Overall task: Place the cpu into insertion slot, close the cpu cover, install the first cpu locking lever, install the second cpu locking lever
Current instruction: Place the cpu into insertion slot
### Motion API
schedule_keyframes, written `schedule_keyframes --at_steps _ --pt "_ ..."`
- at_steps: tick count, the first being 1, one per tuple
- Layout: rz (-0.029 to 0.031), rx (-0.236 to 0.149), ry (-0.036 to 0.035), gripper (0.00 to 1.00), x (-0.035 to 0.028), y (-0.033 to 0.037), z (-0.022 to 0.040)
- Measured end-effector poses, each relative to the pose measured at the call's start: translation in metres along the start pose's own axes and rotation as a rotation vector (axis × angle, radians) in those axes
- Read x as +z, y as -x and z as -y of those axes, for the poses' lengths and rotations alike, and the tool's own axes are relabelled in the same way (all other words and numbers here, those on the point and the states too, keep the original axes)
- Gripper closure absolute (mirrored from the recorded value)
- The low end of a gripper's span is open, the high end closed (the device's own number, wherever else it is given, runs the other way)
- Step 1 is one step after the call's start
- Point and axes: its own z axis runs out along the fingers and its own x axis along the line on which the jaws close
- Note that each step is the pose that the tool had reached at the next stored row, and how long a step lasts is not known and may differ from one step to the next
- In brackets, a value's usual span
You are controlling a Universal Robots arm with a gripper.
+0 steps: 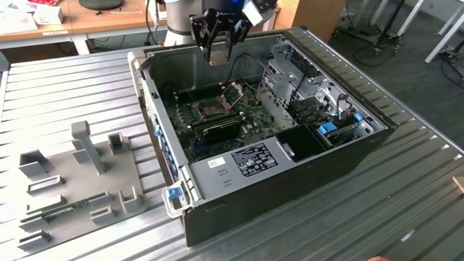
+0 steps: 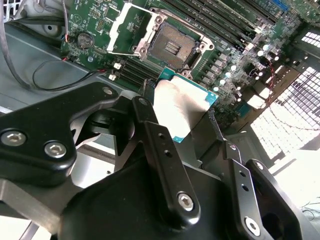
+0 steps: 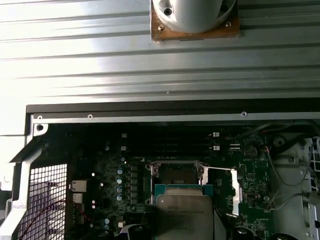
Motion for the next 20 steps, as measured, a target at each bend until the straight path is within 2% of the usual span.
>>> schedule_keyframes --at_steps 9,15,20 --pt "-0.0001 0.0 -0.0001 0.46 0.0057 0.0001 0.0005" --pt "0.0 0.0 -0.0001 0.46 0.0059 0.0001 0.0005" --pt "0.0 0.0 0.0001 0.46 0.0094 0.0002 0.0008"
